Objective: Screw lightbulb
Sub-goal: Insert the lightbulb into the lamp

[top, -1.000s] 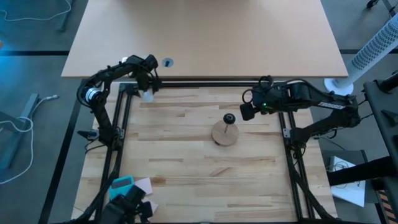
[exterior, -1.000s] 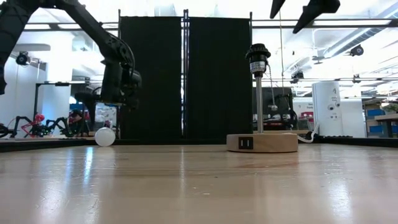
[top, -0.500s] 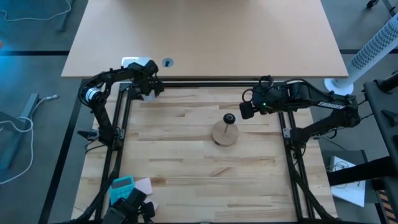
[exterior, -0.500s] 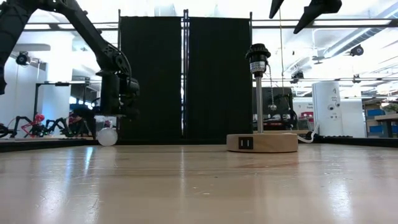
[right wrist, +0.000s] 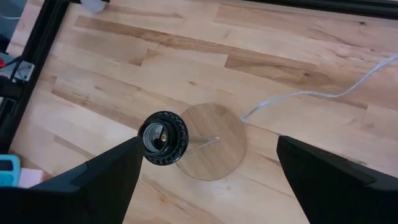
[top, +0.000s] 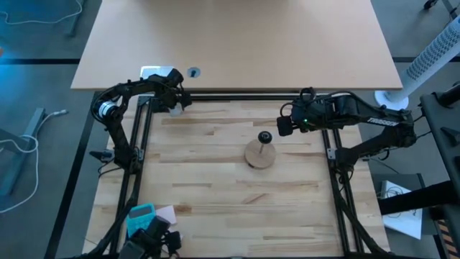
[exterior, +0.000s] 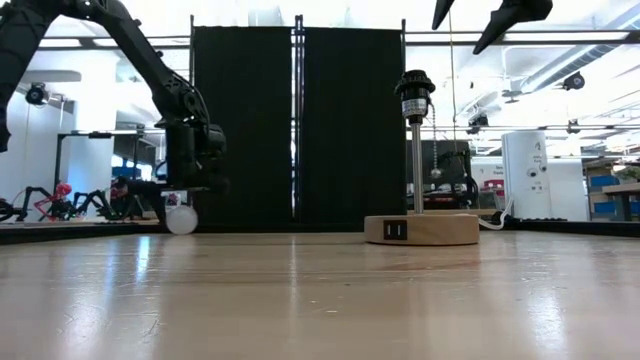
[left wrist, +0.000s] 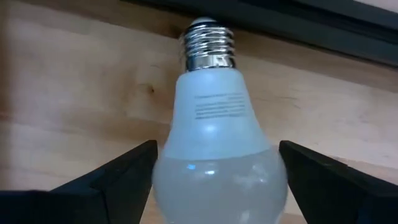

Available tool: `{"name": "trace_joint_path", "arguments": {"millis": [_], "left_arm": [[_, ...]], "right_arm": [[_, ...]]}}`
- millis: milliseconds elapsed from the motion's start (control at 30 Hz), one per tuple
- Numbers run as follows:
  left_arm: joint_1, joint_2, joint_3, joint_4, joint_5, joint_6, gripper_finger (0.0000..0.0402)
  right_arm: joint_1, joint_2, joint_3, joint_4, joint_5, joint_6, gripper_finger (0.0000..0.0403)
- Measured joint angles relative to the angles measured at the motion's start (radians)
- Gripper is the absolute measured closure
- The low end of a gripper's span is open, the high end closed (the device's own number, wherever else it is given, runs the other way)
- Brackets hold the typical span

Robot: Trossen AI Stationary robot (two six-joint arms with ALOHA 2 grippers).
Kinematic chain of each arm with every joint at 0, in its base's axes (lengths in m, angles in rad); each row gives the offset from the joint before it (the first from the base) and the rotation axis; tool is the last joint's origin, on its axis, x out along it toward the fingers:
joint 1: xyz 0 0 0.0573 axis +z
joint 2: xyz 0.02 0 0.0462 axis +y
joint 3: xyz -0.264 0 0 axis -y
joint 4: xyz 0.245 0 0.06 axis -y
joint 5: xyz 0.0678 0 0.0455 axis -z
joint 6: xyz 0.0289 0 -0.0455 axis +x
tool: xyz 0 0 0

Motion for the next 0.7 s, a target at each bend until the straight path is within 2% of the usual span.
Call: {"name": "trace_joint_path", "arguments": {"millis": [333,700], "left_arm": [[0.000,0.024,0.002,0.004,0.008,0.010,0.0079],[-0.005,0.032,0.010,0.008,0.025,0.013,0.0112]], "right_arm": [[0.000,0.000,0.000,0.000,-0.001,0.006,0.0039],[0.000,0.000,0.000,0.000,-0.006,0.007,0.0039]]}}
